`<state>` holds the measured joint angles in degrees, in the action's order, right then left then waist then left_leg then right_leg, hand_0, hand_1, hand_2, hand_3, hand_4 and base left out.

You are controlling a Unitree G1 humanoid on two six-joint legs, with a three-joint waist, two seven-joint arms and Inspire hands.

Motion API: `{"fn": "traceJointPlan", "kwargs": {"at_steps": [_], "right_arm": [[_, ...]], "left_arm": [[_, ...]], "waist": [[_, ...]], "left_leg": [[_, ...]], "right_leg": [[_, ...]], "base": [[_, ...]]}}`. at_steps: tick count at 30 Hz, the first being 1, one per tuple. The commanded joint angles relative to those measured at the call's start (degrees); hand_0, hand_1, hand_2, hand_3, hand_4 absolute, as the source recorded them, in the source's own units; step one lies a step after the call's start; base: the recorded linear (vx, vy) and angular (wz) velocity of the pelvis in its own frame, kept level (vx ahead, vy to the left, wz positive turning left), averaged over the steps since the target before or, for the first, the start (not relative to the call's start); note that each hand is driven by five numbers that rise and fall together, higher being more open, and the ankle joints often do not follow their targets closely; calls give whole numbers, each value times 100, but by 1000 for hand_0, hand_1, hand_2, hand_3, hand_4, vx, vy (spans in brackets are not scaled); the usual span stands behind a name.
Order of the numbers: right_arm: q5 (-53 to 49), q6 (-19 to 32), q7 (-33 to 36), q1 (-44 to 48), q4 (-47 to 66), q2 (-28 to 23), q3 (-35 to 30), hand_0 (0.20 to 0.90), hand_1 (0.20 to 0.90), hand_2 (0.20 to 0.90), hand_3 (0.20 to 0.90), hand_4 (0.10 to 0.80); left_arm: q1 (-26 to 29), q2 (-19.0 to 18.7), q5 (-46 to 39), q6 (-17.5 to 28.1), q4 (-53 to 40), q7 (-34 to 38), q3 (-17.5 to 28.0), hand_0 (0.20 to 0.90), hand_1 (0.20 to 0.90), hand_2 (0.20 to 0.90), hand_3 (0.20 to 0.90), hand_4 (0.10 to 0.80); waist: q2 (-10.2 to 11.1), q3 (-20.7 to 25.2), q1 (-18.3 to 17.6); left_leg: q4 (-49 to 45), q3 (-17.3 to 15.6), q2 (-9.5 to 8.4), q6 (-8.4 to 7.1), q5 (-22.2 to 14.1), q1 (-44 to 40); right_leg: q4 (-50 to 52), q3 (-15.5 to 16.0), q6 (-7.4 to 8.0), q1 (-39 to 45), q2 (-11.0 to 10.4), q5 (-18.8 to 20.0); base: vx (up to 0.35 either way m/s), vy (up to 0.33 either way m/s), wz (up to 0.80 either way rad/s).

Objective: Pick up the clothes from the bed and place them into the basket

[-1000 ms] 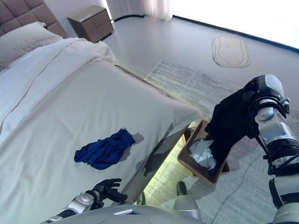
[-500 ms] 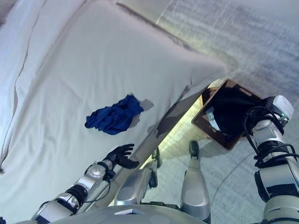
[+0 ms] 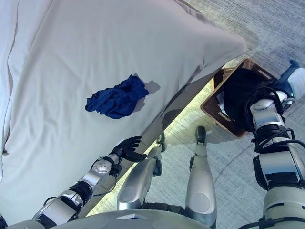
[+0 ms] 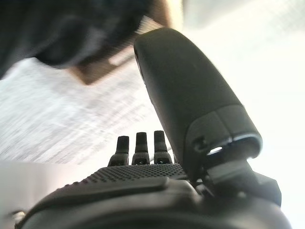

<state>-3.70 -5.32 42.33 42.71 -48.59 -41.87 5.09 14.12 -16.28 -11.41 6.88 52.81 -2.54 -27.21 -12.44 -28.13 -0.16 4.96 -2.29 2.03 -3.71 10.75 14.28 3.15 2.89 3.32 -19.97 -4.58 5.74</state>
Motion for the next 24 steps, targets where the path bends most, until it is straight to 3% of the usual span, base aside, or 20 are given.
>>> {"fn": "traceJointPlan", "kwargs": {"at_steps": [1, 6, 9, 11, 13, 16, 20, 24], "right_arm": [[128, 893, 735, -87, 1349, -321, -360, 900, 900, 900, 900, 800], [1220, 1015, 397, -745, 3289, 4, -582, 900, 900, 900, 900, 800], [1632, 1022, -519, -886, 3893, 27, -259, 900, 900, 900, 900, 800], [1879, 841, -1579, -855, 4093, -66, 120, 900, 900, 900, 900, 800], [2080, 811, -2464, -635, 3913, -237, 645, 900, 900, 900, 900, 800], [2437, 782, -3082, -185, 3529, -295, 1312, 900, 900, 900, 900, 800], [2636, 710, -3291, 470, 3079, -149, 1966, 900, 900, 900, 900, 800], [2914, 450, -3384, 1574, 2330, 289, 2731, 900, 900, 900, 900, 800]], "left_arm": [[-266, -80, -220, 101, 71, 116, 114, 900, 900, 900, 900, 800], [-283, -41, -268, -56, 124, 175, 434, 900, 900, 900, 900, 800], [-337, -40, -211, -119, 131, 164, 625, 900, 900, 900, 900, 800], [-396, -57, -221, -151, 124, 134, 732, 900, 900, 900, 900, 800], [-452, -103, -236, -93, 180, 110, 729, 900, 900, 900, 900, 800], [-484, -149, -314, -45, 220, 102, 666, 900, 900, 900, 900, 800], [-457, -228, -471, -79, 186, 144, 617, 900, 900, 900, 900, 800], [-395, -466, -602, -271, 87, 133, 657, 900, 900, 900, 900, 800]], "waist": [[362, -36, -207], [712, 119, -232], [918, 222, -150], [1033, 286, -46], [1132, 306, 135], [1241, 243, 447], [1366, 105, 826], [1479, -153, 1462]], "left_leg": [[-443, 118, -161, 62, -698, -151], [-406, 44, -144, 91, -773, -283], [-434, 47, -168, 101, -829, -336], [-480, 79, -203, 110, -859, -347], [-579, 167, -231, 134, -892, -330], [-842, 341, -293, 186, -927, -194], [-1109, 574, -378, 255, -932, 17], [-1216, 928, -473, 339, -894, 231]], "right_leg": [[439, 159, -118, 113, 50, -434], [215, 154, -1, 302, 24, -297], [65, 236, 74, 420, -33, -204], [4, 320, 111, 491, -81, -178], [30, 461, 120, 549, -130, -197], [169, 696, 91, 579, -218, -250], [364, 964, 63, 604, -298, -319], [537, 1380, 128, 685, -377, -390]], "base": [[70, 103, 1], [71, 83, -5], [71, 68, 2], [65, 101, 13], [39, 81, 25], [14, 67, 27], [32, 36, 46], [51, 10, 46]]}}
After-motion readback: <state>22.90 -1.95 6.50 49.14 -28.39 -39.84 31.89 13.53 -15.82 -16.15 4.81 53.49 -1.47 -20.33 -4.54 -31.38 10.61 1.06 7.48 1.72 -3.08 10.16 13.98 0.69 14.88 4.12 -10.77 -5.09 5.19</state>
